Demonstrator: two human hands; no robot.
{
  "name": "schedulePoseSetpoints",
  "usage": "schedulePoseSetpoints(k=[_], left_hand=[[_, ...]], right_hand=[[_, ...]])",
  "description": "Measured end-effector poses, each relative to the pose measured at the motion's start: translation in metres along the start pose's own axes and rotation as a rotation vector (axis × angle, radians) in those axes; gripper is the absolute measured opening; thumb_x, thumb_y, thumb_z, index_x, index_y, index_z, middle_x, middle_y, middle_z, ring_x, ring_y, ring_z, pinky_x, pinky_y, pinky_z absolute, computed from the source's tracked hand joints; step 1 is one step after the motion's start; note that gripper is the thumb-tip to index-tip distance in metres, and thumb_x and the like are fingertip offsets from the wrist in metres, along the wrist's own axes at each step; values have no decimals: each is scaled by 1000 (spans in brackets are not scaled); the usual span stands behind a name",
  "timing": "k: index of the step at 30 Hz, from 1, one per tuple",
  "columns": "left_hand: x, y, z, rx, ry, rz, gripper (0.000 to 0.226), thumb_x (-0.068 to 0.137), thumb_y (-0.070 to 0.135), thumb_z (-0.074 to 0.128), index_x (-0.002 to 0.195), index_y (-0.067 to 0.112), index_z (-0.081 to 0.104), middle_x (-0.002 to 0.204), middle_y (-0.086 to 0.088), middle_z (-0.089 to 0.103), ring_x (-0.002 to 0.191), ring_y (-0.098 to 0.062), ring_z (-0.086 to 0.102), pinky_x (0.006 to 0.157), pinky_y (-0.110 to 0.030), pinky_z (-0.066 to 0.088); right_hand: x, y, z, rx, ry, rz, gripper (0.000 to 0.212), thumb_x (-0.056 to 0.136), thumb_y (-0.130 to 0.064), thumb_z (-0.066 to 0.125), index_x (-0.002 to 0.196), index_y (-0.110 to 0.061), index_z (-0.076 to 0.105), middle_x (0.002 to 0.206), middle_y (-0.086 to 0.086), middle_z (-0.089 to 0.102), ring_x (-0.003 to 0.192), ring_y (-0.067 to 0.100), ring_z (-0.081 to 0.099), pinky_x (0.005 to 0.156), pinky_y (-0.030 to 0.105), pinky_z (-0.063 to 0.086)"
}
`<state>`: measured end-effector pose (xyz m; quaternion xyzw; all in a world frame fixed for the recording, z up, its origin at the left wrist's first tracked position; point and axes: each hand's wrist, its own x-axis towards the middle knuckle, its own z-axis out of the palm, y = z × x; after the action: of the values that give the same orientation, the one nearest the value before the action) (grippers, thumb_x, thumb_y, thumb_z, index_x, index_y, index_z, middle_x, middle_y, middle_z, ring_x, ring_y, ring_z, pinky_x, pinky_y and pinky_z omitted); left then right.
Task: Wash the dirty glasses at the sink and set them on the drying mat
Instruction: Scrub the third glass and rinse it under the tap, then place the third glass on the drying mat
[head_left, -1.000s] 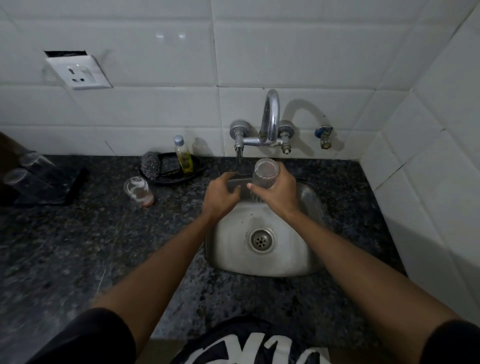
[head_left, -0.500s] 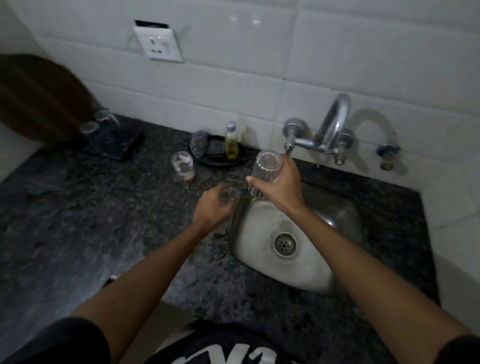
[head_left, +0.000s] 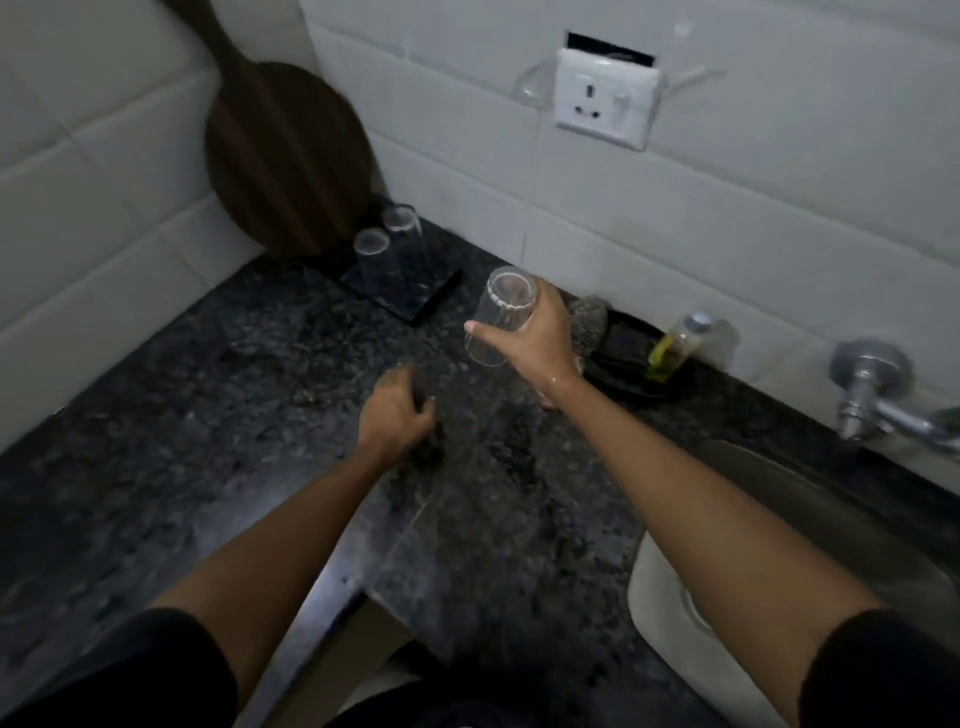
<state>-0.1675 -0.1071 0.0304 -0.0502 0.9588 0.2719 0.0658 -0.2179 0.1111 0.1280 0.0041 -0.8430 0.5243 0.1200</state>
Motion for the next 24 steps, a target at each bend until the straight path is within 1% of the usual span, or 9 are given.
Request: schedulePoseSetpoints(k=[1, 2, 4, 8, 11, 13, 15, 20, 24], left_hand=[[18, -16, -2, 39, 5, 11, 66, 87, 55, 51, 135, 12, 57, 131, -18, 64, 125, -38, 59, 101, -47, 52], [35, -29, -5, 81, 7, 4, 76, 91, 55, 53, 149, 5, 49, 147, -23, 55, 139, -41, 49, 113, -49, 45], [62, -47, -13, 164, -7, -29, 85, 99, 53, 55, 161, 0, 30, 166, -25, 33, 155, -41, 28, 126, -51, 29], [109, -79, -18, 271, -36, -25, 89, 104, 61, 40, 166, 2, 14, 173, -22, 14, 162, -37, 9, 131, -51, 12], [129, -99, -16, 318, -115, -25, 93, 104, 67, 26, 167, 2, 4, 175, -20, 1, 163, -35, -2, 131, -51, 2], [133, -108, -8, 341, -125, -1, 92, 105, 67, 17, 166, 2, -3, 175, -20, -8, 162, -35, -10, 131, -51, -4], [129, -111, -1, 358, -82, 25, 90, 106, 66, 13, 166, 1, -2, 174, -22, -6, 162, -36, -8, 131, -52, -4], [128, -114, 7, 389, 3, 42, 88, 108, 64, 16, 166, 0, 4, 174, -23, 4, 163, -37, 0, 131, -54, 4], [127, -113, 7, 410, 14, 40, 88, 108, 64, 17, 166, 0, 4, 175, -22, 4, 163, -35, -1, 131, -53, 4]], right_hand=[[14, -1, 16, -9, -6, 0, 74, 61, -51, 97, 119, -17, 67, 117, 5, 67, 109, 20, 66, 95, 42, 55], [28, 0, 30, -19, -15, 4, 72, 62, -46, 98, 118, -15, 67, 117, 6, 67, 108, 19, 65, 95, 38, 55], [57, 1, 56, -30, -27, 18, 70, 62, -40, 100, 117, -12, 67, 116, 5, 67, 106, 17, 64, 94, 33, 54], [110, 11, 99, -74, -46, 42, 80, 56, -54, 95, 117, -12, 65, 113, 4, 70, 103, 19, 68, 92, 42, 57], [140, 22, 126, -107, -80, 59, 81, 56, -50, 97, 120, -14, 64, 114, 2, 71, 104, 18, 68, 91, 42, 58], [157, 28, 140, -122, -104, 67, 83, 56, -46, 100, 124, -15, 64, 116, 0, 71, 105, 16, 68, 92, 41, 59], [167, 35, 149, -142, -123, 76, 84, 56, -42, 102, 126, -16, 63, 117, -1, 70, 106, 15, 68, 94, 38, 59], [180, 42, 164, -162, -149, 81, 86, 57, -37, 103, 129, -18, 61, 119, -2, 68, 108, 14, 66, 95, 34, 58], [184, 43, 170, -160, -170, 74, 84, 59, -30, 103, 130, -14, 61, 118, -3, 68, 108, 13, 66, 96, 30, 57]])
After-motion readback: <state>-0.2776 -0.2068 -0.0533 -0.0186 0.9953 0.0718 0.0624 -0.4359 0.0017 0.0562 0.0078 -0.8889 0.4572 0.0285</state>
